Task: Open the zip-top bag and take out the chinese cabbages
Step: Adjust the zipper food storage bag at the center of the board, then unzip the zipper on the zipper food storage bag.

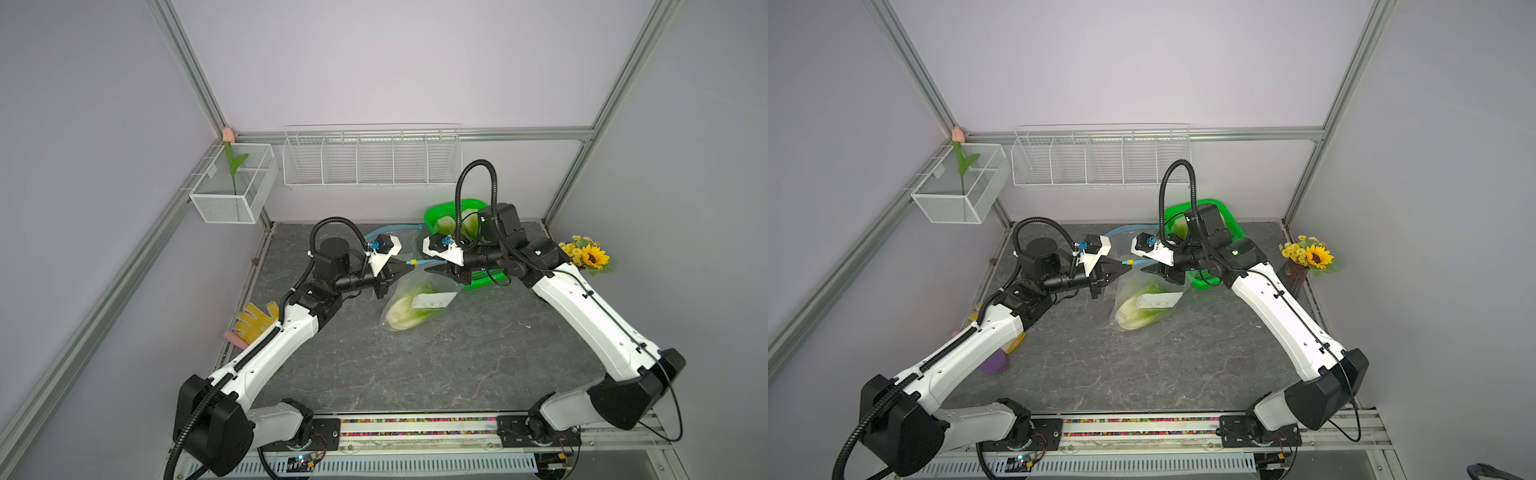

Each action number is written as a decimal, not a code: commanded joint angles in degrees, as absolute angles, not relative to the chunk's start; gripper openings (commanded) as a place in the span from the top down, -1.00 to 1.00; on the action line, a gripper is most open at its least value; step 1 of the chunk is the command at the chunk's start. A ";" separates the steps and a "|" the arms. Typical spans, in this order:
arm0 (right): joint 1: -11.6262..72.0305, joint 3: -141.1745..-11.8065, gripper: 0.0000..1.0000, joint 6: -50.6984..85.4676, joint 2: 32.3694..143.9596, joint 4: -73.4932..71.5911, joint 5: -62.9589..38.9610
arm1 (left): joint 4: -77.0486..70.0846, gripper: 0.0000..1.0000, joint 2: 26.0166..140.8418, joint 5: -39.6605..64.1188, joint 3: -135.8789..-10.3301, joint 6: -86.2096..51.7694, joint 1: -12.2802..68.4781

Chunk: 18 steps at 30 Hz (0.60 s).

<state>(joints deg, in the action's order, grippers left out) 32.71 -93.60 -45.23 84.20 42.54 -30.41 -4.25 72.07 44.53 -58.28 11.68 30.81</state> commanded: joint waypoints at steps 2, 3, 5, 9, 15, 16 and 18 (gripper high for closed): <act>33.07 -96.77 0.28 -44.65 85.87 42.42 -38.34 | -2.31 1.00 72.58 45.83 -59.77 13.47 31.03; 33.29 -97.40 0.28 -44.86 86.50 42.91 -38.45 | -2.23 1.00 72.57 46.00 -59.77 13.47 31.03; 33.58 -98.22 0.28 -45.09 87.52 43.66 -38.49 | -2.22 1.00 72.59 46.32 -59.78 13.60 31.03; 34.21 -99.89 0.27 -45.35 89.26 44.64 -38.83 | -2.20 1.00 72.53 46.59 -59.77 13.57 31.05; 34.49 -100.63 0.28 -46.20 90.86 45.97 -39.38 | -1.94 1.00 72.06 46.32 -59.52 13.86 31.03; 34.54 -100.72 0.30 -46.52 91.01 46.47 -39.39 | -2.00 1.00 71.98 46.32 -59.42 13.91 31.03; 34.50 -100.99 0.37 -46.76 91.16 47.27 -39.02 | -1.94 1.00 71.94 46.24 -59.24 13.91 31.03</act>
<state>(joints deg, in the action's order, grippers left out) 34.13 -99.44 -45.30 90.91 44.75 -37.41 -2.90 72.12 45.47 -58.30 12.71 30.83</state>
